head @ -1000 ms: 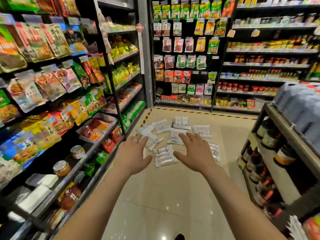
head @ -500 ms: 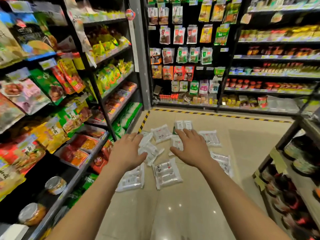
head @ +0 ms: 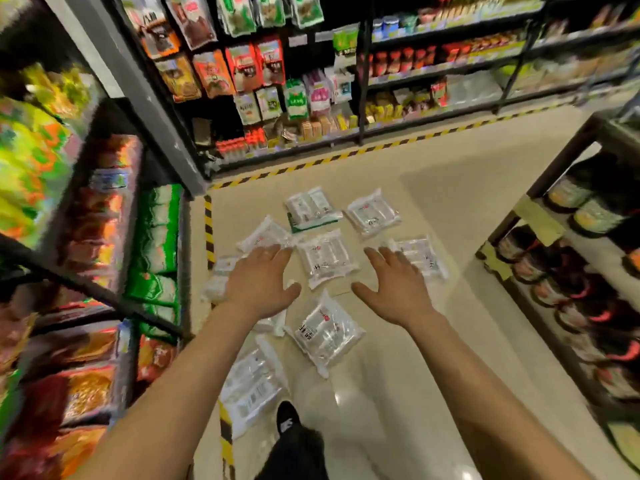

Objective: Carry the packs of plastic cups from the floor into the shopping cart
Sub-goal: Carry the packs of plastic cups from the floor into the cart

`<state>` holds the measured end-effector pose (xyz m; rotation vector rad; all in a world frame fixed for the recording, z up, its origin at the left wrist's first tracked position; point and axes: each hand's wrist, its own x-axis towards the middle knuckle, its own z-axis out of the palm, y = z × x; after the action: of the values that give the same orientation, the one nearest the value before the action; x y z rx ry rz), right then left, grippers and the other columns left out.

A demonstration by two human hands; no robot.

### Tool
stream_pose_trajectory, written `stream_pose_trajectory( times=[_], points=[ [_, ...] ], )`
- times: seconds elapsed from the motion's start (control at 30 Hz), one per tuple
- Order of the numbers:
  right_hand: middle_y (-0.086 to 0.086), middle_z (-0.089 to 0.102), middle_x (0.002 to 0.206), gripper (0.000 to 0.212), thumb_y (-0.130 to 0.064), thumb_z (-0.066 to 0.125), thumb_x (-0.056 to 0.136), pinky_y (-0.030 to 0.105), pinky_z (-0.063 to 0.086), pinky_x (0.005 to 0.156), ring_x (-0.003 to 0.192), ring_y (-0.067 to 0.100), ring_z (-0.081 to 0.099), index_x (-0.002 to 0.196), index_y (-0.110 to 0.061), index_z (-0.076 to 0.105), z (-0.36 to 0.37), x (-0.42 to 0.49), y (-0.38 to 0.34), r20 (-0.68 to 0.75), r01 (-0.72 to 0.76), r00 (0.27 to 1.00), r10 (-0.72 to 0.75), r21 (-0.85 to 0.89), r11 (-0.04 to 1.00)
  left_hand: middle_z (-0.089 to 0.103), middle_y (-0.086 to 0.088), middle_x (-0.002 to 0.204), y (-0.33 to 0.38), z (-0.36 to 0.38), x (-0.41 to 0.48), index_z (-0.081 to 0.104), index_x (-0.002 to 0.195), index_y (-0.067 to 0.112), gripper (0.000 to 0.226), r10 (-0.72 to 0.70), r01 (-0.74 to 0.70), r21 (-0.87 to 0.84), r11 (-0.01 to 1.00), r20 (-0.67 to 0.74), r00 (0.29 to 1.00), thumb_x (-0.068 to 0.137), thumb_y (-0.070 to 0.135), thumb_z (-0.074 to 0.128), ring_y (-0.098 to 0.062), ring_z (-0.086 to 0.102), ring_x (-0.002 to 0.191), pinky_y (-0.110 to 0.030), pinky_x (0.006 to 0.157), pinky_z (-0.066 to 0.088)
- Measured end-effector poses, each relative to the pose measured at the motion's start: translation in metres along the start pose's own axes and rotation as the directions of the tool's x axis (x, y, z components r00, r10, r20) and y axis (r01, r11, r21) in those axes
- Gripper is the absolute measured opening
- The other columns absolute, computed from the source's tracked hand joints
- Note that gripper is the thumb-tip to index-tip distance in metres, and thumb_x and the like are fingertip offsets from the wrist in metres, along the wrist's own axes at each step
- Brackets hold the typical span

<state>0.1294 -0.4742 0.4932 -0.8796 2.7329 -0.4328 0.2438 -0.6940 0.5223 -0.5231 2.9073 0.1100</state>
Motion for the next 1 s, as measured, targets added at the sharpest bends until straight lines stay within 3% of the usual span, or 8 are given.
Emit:
stream_pose_trajectory(
  times=[0.17,0.27,0.43,0.57,0.77,0.9,1.0],
  points=[
    [0.009,0.025,0.159,0.075,-0.060,0.046,0.090,0.046,0.022,0.114,0.146,0.031,0.021,0.153,-0.025,0.024,0.057,0.039,-0.013,-0.024,-0.211,0.977,0.213,0.078,0.974,0.028,-0.004,0.157,-0.039,0.038,0.094,0.026,0.152,0.024,0.077,0.202,-0.203,-0.010,0.979,0.109,0.973,0.086,0.058,0.046,-0.026,0.027,0.143,-0.043,0.112,0.030],
    [0.016,0.035,0.153,0.082,-0.067,0.036,0.083,0.050,0.032,0.110,0.140,0.037,0.031,0.150,-0.019,0.034,0.108,0.059,-0.008,-0.076,-0.296,0.948,0.309,0.145,0.944,0.032,-0.005,0.156,-0.051,0.081,0.140,0.028,0.152,0.021,0.079,0.248,-0.247,-0.025,0.969,0.143,0.958,0.084,0.058,0.045,-0.026,0.029,0.143,-0.043,0.112,0.031],
    [0.016,0.030,0.156,0.082,-0.060,0.043,0.083,0.050,0.029,0.112,0.142,0.036,0.027,0.152,-0.019,0.027,0.218,0.088,0.015,-0.047,-0.423,0.894,0.445,0.238,0.874,0.035,-0.007,0.154,-0.068,0.185,0.193,0.030,0.151,0.019,0.077,0.282,-0.272,-0.076,0.959,0.215,0.935,0.086,0.056,0.049,-0.029,0.032,0.140,-0.043,0.109,0.034],
    [0.015,0.033,0.154,0.079,-0.051,0.051,0.088,0.047,0.031,0.109,0.140,0.034,0.031,0.153,-0.017,0.024,0.327,0.108,0.046,-0.070,-0.455,0.867,0.493,0.291,0.842,0.033,-0.007,0.155,-0.084,0.290,0.224,0.029,0.151,0.020,0.074,0.265,-0.247,-0.099,0.964,0.282,0.922,0.089,0.049,0.057,-0.028,0.030,0.141,-0.041,0.109,0.032],
    [0.013,0.026,0.158,0.080,-0.050,0.053,0.090,0.043,0.023,0.115,0.145,0.030,0.024,0.155,-0.019,0.018,0.517,0.132,0.095,0.019,-0.560,0.808,0.588,0.332,0.759,0.039,-0.011,0.151,-0.097,0.468,0.275,0.033,0.150,0.018,0.086,0.277,-0.262,-0.090,0.961,0.332,0.901,0.074,0.057,0.042,-0.031,0.035,0.138,-0.044,0.107,0.035],
    [0.015,0.027,0.157,0.079,-0.047,0.054,0.090,0.043,0.026,0.115,0.144,0.030,0.026,0.154,-0.017,0.018,0.631,0.144,0.123,0.079,-0.631,0.760,0.645,0.323,0.705,0.043,-0.015,0.148,-0.106,0.583,0.308,0.035,0.149,0.014,0.080,0.299,-0.284,-0.093,0.954,0.331,0.895,0.082,0.057,0.041,-0.035,0.037,0.135,-0.047,0.106,0.036],
    [0.018,0.026,0.157,0.079,-0.046,0.054,0.091,0.046,0.029,0.112,0.142,0.034,0.028,0.154,-0.017,0.018,0.701,0.154,0.142,0.102,-0.654,0.742,0.663,0.327,0.682,0.033,-0.017,0.153,-0.118,0.662,0.330,0.025,0.153,0.019,0.070,0.300,-0.289,-0.081,0.954,0.326,0.897,0.094,0.049,0.048,-0.036,0.030,0.140,-0.048,0.109,0.031]
  ],
)
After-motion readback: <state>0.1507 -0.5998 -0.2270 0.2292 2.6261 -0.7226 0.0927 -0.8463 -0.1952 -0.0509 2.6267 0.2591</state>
